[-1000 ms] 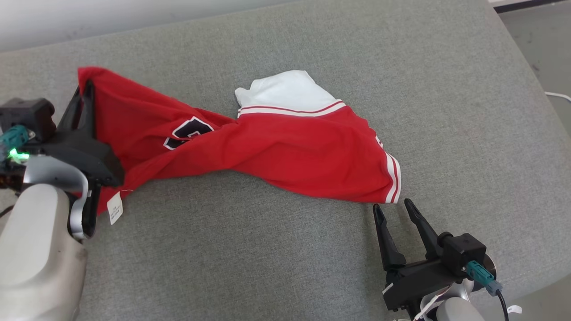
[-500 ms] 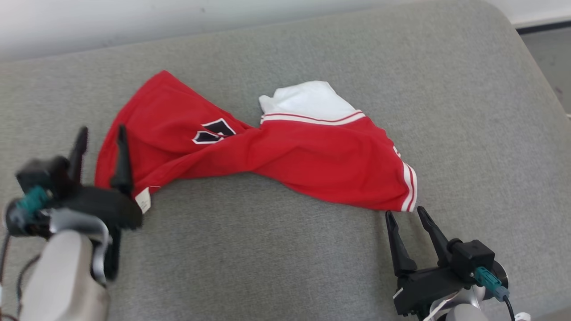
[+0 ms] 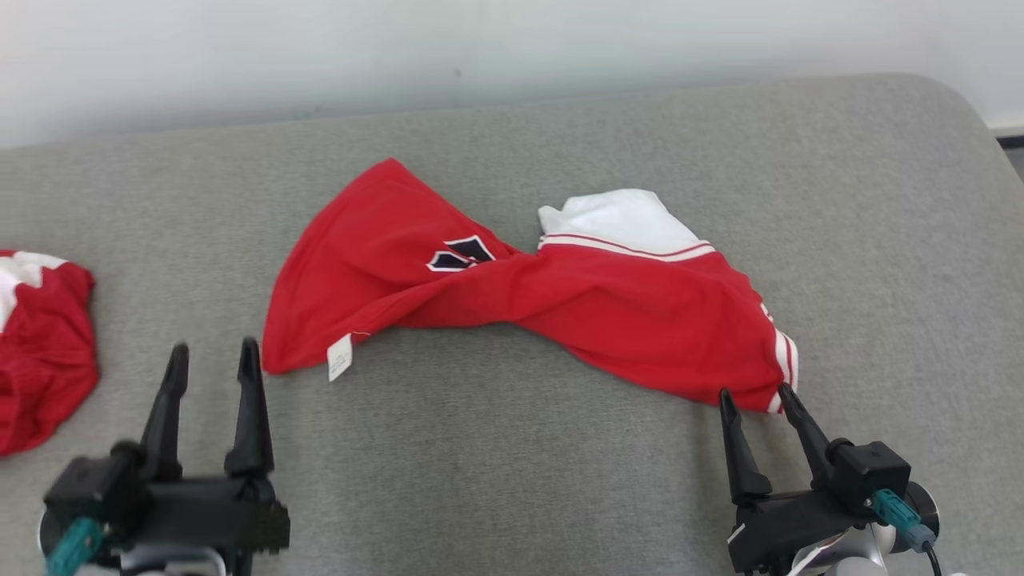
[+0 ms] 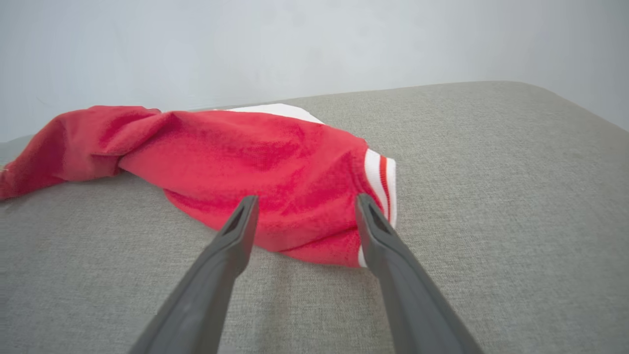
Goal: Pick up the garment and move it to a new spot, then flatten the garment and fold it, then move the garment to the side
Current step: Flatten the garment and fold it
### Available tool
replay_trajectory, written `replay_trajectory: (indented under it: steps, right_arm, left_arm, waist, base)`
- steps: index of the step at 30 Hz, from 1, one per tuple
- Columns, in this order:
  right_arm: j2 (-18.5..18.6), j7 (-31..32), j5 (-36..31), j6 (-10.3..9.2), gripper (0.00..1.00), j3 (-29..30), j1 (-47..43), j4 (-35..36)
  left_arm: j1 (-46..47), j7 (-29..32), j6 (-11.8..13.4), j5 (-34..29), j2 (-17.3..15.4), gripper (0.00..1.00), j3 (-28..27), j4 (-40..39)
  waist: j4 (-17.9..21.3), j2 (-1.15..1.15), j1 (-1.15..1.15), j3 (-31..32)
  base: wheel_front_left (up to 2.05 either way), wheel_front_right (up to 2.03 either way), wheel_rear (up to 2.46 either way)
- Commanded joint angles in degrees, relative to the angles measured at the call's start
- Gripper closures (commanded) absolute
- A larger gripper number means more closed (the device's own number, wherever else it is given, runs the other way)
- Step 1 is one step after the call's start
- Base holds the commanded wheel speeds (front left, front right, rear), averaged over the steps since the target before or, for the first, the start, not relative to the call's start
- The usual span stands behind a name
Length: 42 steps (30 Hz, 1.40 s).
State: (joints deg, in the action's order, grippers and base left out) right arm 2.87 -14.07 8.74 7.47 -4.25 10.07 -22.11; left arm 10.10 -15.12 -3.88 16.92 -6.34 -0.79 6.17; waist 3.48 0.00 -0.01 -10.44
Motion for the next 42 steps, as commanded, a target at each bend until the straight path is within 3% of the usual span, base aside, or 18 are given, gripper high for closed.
replay_trajectory:
  steps: [1, 13, 18, 29, 40, 42]
  right_arm:
    - [0.0, 0.3, -0.6, 0.04, 0.00, 0.4, -0.6, 0.4]
    - [2.4, 3.6, -0.4, 0.04, 0.00, 2.1, 3.9, 3.7]
    - [5.8, 11.3, 2.0, 0.04, 0.00, 0.6, 12.3, 3.1]
    - [11.4, 34.4, 7.7, 0.03, 0.00, 0.0, 31.9, -12.5]
    - [11.1, 47.9, 13.0, 0.12, 0.00, -1.9, 34.9, -24.4]
    - [11.3, 49.5, 13.2, 0.17, 0.84, -3.6, 34.6, -24.4]
  left_arm:
    - [-2.2, 0.0, -0.4, -1.2, 0.8, 0.00, -0.8, -0.6]
    - [-8.1, 0.0, -0.9, -4.8, 3.2, 0.00, -3.2, -3.1]
    - [-6.8, 0.0, -0.9, -5.1, 3.4, 0.00, -3.2, -4.1]
    - [-2.7, 0.0, -2.0, -5.0, 3.4, 0.00, -0.9, -5.1]
    - [-1.4, 0.0, -2.2, -4.1, 3.5, 0.00, 0.1, -5.6]
    - [-1.6, 0.0, -2.3, -4.0, 3.4, 0.00, 0.3, -5.6]
  waist:
    - [-1.6, 0.00, 0.01, 1.2]
    - [-2.6, 0.00, 0.01, 0.6]
    - [-2.7, 0.00, 0.01, -1.1]
    - [-6.1, 0.00, 0.01, -7.4]
    - [-9.6, 0.00, 0.01, -10.4]
    - [-9.8, 0.00, 0.01, -10.2]
  base:
    - [0.00, 0.00, 0.00]
    - [0.00, 0.00, 0.00]
    - [0.00, 0.00, 0.00]
    - [0.00, 0.00, 0.00]
    - [0.00, 0.00, 0.00]
    - [0.00, 0.00, 0.00]
